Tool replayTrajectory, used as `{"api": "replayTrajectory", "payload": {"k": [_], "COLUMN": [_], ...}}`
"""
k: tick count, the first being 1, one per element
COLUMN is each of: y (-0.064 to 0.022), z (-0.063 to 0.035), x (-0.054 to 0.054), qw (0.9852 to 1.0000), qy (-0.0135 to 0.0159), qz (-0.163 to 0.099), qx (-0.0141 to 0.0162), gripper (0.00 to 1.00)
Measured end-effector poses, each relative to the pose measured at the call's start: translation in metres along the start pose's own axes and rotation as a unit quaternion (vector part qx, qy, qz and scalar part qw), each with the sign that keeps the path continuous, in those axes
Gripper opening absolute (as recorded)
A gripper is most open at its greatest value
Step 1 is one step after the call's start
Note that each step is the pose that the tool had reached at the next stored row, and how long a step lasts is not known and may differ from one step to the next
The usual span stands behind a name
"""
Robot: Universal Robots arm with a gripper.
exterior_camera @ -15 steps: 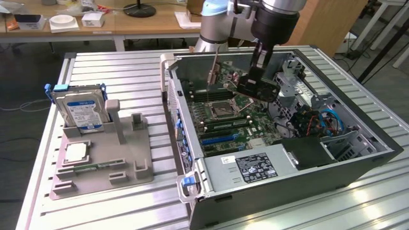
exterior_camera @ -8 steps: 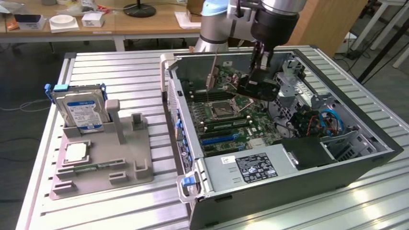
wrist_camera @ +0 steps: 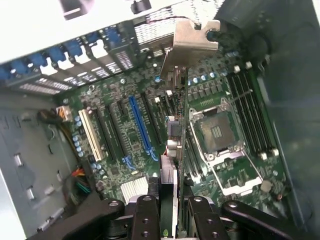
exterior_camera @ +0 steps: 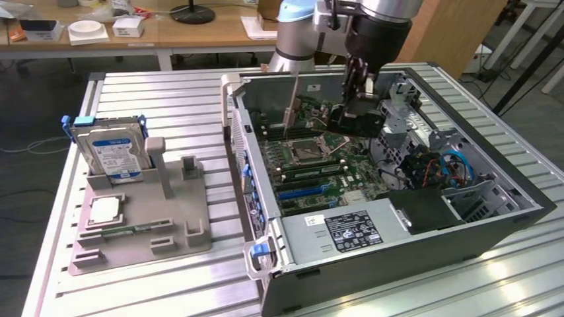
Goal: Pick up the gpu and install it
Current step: 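Insert the gpu into the slot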
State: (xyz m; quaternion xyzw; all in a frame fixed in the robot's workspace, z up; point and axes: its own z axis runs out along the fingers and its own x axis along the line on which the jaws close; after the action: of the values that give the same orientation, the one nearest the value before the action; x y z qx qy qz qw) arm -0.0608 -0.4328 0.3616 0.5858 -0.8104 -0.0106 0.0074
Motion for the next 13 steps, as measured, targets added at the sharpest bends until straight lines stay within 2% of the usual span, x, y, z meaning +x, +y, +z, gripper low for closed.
{"api": "replayTrajectory", "payload": {"k": [3,6,8,13], "y": [-0.0001,-0.0001,-0.0002,-0.001], "z": [0.0007,0.0016,0.0021,0.0029], "x": [0.0,0.0,-0.0001,-0.0003], "qw": [0.9996,0.9986,0.9975,0.9938], "qy": [0.0007,0.0013,0.0018,0.0029], "qz": [-0.028,-0.054,-0.071,-0.111], "qx": [0.0,0.0,-0.0001,-0.0001], "gripper": [0.27,0.27,0.27,0.27]}}
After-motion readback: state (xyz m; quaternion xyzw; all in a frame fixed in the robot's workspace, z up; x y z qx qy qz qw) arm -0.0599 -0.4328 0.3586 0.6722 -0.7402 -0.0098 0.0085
